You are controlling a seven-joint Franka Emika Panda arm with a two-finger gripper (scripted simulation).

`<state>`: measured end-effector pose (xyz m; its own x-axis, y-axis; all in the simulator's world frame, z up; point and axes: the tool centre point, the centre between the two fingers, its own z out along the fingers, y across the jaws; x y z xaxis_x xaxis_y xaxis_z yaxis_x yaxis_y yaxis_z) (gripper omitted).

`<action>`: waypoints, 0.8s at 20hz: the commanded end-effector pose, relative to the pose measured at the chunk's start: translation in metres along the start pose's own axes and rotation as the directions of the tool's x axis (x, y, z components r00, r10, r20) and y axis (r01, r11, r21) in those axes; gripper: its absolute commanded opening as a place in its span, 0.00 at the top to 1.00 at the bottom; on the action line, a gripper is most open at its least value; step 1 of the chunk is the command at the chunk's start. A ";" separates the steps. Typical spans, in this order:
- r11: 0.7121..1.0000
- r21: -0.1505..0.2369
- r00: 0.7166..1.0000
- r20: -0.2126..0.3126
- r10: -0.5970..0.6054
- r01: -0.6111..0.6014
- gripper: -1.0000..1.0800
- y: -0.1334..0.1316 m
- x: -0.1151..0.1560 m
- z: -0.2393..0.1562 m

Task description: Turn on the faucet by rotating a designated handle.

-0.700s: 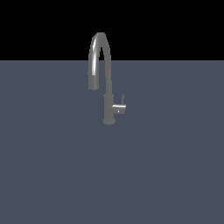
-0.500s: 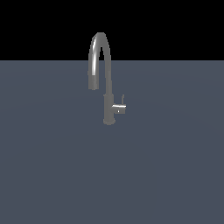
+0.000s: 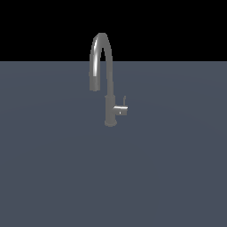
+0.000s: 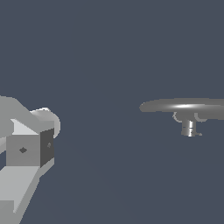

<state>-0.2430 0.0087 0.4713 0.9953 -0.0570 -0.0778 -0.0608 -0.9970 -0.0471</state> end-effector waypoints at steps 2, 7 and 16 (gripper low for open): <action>0.999 0.031 0.999 0.028 0.031 -0.032 1.00 -0.002 0.013 0.001; 0.991 0.089 0.992 0.084 0.090 -0.098 1.00 -0.004 0.039 0.005; 0.949 0.200 0.956 0.215 0.201 -0.244 1.00 -0.005 0.095 0.017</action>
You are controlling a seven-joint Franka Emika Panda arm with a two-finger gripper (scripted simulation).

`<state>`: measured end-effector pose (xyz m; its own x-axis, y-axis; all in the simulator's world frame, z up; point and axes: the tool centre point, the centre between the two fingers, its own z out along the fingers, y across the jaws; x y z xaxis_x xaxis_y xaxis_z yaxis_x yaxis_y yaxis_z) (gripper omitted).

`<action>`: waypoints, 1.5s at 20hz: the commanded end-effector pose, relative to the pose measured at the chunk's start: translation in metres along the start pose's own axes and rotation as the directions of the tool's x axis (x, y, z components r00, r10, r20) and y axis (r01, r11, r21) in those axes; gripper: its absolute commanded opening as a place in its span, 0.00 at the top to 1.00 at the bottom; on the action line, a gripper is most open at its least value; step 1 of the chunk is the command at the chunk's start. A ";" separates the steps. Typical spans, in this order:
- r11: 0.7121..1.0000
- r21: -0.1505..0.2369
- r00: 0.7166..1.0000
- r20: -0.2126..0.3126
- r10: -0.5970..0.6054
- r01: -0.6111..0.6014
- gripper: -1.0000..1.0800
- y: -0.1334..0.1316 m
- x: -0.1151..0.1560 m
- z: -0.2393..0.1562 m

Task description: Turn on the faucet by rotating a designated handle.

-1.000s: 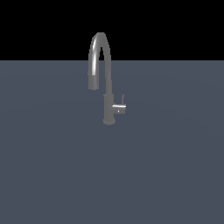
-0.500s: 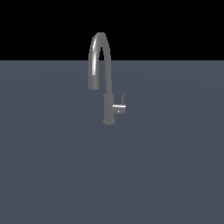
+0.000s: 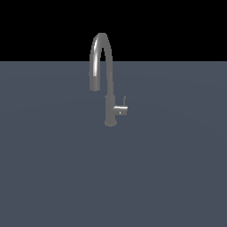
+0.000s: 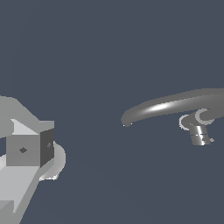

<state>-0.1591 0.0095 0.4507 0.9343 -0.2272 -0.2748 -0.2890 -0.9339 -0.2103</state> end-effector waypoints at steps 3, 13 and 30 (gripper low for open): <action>0.995 0.068 0.996 0.061 0.067 -0.071 1.00 -0.003 0.029 0.003; 0.948 0.205 0.956 0.217 0.199 -0.244 1.00 -0.005 0.096 0.016; 0.736 0.364 0.777 0.529 0.341 -0.571 1.00 0.012 0.210 0.064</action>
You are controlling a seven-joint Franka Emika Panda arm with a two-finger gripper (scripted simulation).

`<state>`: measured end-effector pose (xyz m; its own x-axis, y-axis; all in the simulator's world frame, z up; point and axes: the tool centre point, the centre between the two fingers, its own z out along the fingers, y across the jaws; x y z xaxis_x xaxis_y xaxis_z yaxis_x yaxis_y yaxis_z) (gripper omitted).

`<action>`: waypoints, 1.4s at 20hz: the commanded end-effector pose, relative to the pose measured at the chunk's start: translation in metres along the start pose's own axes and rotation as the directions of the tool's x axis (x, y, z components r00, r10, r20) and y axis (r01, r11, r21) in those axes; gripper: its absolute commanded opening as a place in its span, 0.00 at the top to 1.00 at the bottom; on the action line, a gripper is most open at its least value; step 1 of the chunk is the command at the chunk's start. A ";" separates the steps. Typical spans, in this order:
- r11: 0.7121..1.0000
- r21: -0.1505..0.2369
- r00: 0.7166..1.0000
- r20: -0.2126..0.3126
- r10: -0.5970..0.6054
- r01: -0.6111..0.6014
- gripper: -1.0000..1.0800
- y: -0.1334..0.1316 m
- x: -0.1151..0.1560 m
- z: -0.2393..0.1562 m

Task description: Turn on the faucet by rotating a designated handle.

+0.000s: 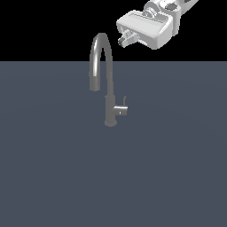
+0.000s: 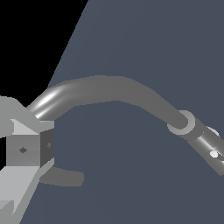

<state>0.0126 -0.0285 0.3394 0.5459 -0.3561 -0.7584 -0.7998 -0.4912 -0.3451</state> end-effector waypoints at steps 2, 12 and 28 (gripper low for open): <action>0.995 0.068 0.996 0.062 0.064 -0.068 1.00 -0.003 0.028 0.002; 0.919 0.249 0.931 0.279 0.234 -0.305 1.00 -0.003 0.116 0.021; 0.729 0.366 0.771 0.537 0.342 -0.578 1.00 0.010 0.207 0.066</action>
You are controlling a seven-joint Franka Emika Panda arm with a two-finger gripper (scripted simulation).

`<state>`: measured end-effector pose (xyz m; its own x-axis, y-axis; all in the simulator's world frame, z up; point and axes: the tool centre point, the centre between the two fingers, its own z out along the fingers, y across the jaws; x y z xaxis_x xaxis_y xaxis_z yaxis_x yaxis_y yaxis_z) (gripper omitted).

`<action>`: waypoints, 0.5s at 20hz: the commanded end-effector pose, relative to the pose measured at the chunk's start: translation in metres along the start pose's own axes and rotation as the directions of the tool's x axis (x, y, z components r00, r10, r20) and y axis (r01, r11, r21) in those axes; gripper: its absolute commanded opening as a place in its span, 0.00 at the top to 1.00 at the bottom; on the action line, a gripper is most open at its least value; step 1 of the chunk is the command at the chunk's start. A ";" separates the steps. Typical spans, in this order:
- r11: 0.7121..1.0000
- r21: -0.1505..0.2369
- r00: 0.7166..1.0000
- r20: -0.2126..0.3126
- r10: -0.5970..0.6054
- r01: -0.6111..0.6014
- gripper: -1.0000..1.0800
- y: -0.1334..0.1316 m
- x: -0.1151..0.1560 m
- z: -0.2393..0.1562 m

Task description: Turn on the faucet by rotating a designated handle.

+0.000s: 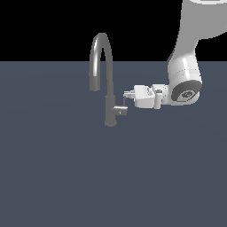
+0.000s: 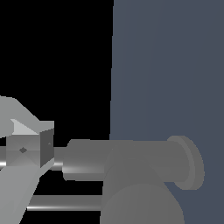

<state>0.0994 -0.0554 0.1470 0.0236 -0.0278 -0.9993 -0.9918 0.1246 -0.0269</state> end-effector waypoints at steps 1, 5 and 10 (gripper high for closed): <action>1.000 0.019 1.000 0.016 0.017 -0.017 1.00 -0.001 0.007 0.001; 0.999 0.029 0.999 0.024 0.026 -0.027 1.00 -0.002 0.011 0.002; 0.999 0.028 0.999 0.024 0.026 -0.027 1.00 0.000 0.010 0.002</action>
<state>0.1006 -0.0537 0.1362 0.0005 -0.0007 -1.0000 -0.9882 0.1529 -0.0006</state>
